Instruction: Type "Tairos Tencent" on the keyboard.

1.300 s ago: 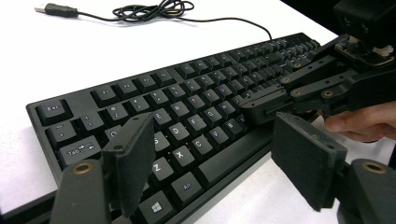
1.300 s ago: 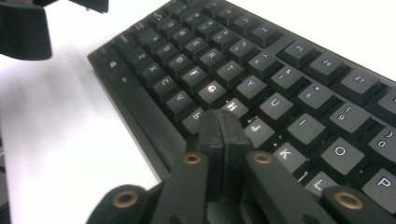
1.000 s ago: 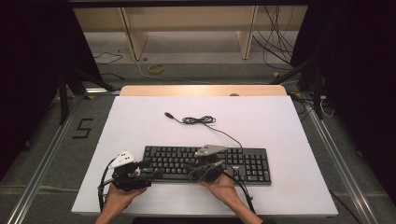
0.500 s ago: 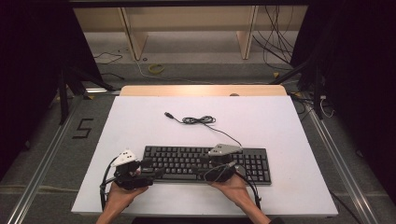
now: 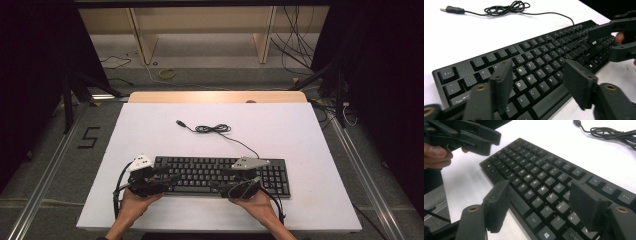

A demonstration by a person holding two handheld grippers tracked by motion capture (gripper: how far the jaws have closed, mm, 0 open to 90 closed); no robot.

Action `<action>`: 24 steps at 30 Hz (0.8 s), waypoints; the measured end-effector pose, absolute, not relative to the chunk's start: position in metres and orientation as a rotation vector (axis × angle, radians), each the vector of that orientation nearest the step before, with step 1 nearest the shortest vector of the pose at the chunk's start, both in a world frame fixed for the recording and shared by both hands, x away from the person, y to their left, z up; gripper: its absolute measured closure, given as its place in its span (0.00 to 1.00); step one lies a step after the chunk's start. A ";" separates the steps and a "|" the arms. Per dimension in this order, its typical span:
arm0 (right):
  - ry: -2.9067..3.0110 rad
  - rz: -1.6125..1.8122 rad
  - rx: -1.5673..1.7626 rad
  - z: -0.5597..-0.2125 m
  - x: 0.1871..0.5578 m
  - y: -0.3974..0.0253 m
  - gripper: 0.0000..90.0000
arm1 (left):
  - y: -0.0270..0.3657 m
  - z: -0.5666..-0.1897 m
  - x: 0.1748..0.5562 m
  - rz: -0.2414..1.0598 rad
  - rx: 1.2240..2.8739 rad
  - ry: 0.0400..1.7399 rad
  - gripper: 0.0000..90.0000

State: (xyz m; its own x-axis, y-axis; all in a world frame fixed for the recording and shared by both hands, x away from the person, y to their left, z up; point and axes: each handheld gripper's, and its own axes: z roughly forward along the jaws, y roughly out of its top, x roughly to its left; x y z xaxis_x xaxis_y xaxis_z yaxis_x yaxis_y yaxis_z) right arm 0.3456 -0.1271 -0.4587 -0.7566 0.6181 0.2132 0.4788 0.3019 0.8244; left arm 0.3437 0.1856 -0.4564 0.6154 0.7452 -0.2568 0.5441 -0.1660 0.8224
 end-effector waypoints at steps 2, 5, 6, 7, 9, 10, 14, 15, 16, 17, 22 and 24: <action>2.413 1.449 1.025 -0.459 0.344 -0.129 0.37 | 0.183 -0.457 0.347 0.259 1.856 1.048 0.51; 2.407 1.451 1.024 -0.458 0.342 -0.132 0.36 | 0.179 -0.458 0.354 0.254 1.875 1.057 0.57; 2.403 1.452 1.026 -0.458 0.341 -0.133 0.36 | 0.177 -0.459 0.356 0.249 1.883 1.053 0.60; 2.401 1.456 1.027 -0.458 0.341 -0.134 0.36 | 0.176 -0.459 0.357 0.244 1.887 1.052 0.62; 2.399 1.458 1.027 -0.457 0.340 -0.135 0.35 | 0.173 -0.461 0.361 0.237 1.896 1.054 0.66; 2.398 1.459 1.027 -0.457 0.339 -0.136 0.35 | 0.172 -0.461 0.362 0.233 1.898 1.057 0.68; 2.397 1.459 1.029 -0.457 0.337 -0.138 0.35 | 0.168 -0.463 0.367 0.225 1.917 1.049 0.76; 2.396 1.458 1.030 -0.457 0.336 -0.139 0.34 | 0.167 -0.464 0.368 0.225 1.921 1.049 0.78; 2.395 1.457 1.028 -0.457 0.336 -0.139 0.34 | 0.166 -0.464 0.369 0.224 1.926 1.051 0.79; 2.391 1.460 1.030 -0.458 0.336 -0.140 0.34 | 0.165 -0.464 0.370 0.224 1.929 1.049 0.81; 2.389 1.463 1.031 -0.457 0.334 -0.142 0.34 | 0.155 -0.464 0.376 0.228 1.961 1.034 0.90; 2.387 1.465 1.031 -0.457 0.333 -0.143 0.34 | 0.151 -0.465 0.379 0.226 1.972 1.035 0.94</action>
State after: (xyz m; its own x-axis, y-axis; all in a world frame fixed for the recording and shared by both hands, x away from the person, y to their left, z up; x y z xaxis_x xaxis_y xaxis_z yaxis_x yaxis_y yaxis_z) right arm 0.3325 -0.1431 -0.4567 -0.7504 0.6261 0.2119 0.4725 0.2840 0.8343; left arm 0.3786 0.1511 -0.4653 0.6374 0.7388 -0.2188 0.5800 -0.2730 0.7675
